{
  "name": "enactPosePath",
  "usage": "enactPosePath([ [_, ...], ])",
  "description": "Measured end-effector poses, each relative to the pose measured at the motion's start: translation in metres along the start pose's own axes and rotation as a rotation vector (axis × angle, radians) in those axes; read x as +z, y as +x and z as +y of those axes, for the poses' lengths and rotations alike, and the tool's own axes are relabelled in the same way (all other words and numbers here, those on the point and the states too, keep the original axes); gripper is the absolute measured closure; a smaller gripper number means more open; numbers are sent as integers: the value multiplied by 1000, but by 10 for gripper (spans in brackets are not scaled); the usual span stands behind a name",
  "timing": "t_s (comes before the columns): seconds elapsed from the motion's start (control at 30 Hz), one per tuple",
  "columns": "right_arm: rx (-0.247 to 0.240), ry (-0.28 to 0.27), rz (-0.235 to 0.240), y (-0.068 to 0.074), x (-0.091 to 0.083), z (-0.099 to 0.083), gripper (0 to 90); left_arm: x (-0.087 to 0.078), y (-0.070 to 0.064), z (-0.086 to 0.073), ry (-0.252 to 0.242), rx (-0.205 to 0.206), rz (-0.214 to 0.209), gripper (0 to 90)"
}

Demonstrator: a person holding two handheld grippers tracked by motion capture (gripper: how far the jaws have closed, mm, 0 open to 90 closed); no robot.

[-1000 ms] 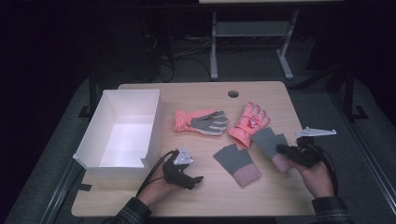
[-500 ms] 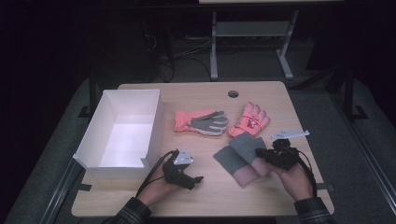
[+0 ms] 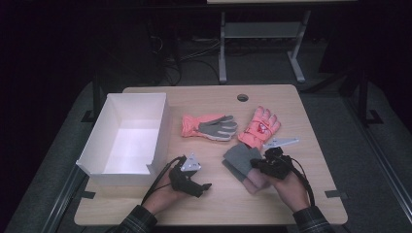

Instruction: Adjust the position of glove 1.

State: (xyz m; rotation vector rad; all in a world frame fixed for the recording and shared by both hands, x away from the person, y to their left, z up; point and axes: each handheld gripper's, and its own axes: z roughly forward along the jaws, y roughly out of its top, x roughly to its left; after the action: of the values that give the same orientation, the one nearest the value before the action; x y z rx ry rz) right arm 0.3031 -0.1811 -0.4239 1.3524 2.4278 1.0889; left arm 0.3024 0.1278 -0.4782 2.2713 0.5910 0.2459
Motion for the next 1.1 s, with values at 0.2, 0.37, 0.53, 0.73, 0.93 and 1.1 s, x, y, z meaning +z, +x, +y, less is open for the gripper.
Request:
enactPosePath([
  [0.2,-5,31,-6,0,7,-1,873,0,0,0,0,0,0,124],
  [0.37,-11,43,-3,1,11,-2,865,0,0,0,0,0,0,124],
  [0.53,-7,56,4,2,12,-2,847,0,0,0,0,1,0,123],
  [0.73,-25,27,13,1,6,-2,731,0,0,0,-1,-1,0,123],
  [0.93,-44,-23,-15,-17,-17,-11,898,1,-1,2,7,-5,2,123],
  [1.1,-52,-20,-26,-36,-26,-19,898,-3,-1,6,25,-20,8,225],
])
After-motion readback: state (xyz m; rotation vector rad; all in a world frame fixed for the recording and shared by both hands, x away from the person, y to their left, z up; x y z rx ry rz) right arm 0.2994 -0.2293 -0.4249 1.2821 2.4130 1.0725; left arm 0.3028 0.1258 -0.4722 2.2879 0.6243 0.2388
